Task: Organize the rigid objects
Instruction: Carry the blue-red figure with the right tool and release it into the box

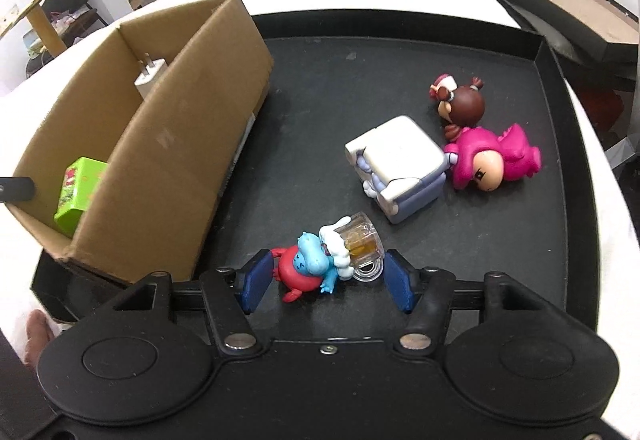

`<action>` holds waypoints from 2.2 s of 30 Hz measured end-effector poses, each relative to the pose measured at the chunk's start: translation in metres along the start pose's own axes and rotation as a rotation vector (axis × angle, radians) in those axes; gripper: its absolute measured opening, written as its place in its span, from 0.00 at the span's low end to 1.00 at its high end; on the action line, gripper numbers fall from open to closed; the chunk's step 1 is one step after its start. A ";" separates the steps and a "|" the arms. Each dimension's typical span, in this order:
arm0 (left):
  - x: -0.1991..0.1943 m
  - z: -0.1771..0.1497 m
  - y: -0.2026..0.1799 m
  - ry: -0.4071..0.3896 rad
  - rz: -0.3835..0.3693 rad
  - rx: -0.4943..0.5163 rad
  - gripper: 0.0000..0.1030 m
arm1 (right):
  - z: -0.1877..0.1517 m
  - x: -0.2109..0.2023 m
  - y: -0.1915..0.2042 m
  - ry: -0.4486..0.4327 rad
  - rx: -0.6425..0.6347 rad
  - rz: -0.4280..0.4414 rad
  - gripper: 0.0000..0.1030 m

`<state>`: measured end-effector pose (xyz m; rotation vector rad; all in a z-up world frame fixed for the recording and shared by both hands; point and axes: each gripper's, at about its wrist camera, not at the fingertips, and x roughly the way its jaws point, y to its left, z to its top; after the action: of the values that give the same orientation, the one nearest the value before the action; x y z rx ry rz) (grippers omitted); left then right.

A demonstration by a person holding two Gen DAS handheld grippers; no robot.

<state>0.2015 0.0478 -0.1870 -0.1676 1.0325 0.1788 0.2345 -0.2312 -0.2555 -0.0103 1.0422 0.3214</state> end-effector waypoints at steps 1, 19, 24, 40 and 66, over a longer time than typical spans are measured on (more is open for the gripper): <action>0.000 0.000 0.000 0.000 0.001 0.000 0.10 | 0.001 -0.003 0.000 -0.002 0.003 0.003 0.57; -0.007 -0.003 0.006 -0.019 -0.026 -0.008 0.10 | 0.019 -0.040 0.022 -0.046 -0.032 -0.001 0.57; -0.008 -0.003 0.008 -0.022 -0.039 -0.014 0.10 | 0.029 -0.051 0.033 -0.069 -0.048 -0.010 0.57; -0.008 -0.004 0.013 -0.026 -0.064 -0.024 0.10 | 0.059 -0.072 0.071 -0.131 -0.097 -0.008 0.57; -0.008 -0.002 0.025 -0.029 -0.129 -0.055 0.10 | 0.114 -0.045 0.135 -0.158 -0.244 -0.031 0.58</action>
<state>0.1898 0.0710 -0.1827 -0.2796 0.9851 0.0921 0.2742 -0.0962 -0.1402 -0.2170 0.8411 0.4125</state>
